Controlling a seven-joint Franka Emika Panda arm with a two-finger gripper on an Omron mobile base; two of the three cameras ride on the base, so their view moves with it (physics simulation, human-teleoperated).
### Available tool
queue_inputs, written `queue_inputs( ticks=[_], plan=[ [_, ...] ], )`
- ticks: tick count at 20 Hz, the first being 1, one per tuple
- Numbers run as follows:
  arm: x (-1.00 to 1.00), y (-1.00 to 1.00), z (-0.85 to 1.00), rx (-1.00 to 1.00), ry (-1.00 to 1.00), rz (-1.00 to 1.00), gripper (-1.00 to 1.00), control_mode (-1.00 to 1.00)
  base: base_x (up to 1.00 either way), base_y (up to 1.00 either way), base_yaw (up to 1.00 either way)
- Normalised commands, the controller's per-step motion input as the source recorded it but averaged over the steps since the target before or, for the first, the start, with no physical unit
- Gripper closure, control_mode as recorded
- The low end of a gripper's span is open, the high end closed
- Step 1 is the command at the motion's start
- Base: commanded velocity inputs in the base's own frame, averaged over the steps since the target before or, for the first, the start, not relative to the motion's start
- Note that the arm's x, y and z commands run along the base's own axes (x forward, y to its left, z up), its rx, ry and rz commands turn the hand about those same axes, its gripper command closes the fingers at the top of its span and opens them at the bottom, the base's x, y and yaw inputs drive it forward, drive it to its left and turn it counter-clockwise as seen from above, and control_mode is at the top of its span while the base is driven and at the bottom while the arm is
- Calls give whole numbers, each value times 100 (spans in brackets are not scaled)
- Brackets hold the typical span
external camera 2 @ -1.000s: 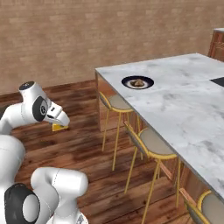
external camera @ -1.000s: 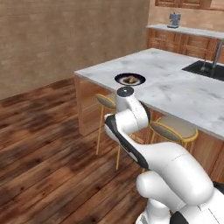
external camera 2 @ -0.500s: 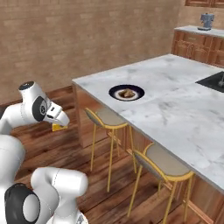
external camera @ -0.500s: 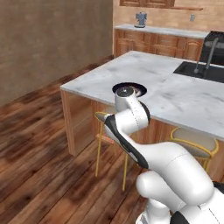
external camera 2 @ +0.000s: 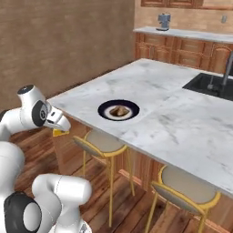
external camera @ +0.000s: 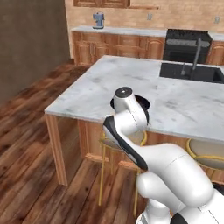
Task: Take the cheese, chicken drumstick, and lemon from the fridge and place them on the plate on the dining counter to create an appetizer plate.
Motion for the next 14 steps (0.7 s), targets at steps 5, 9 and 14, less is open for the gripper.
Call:
queue_inputs(
  ticks=[5, 9, 14],
  plan=[
    [0, 0, 0, 0, 0, 0, 100, 100, 90, 45, -55],
    [0, 0, 0, 0, 0, 0, 100, 100, 68, 50, -55],
    [0, 0, 0, 0, 0, 0, 100, 100, 62, 54, -52]
  ],
)
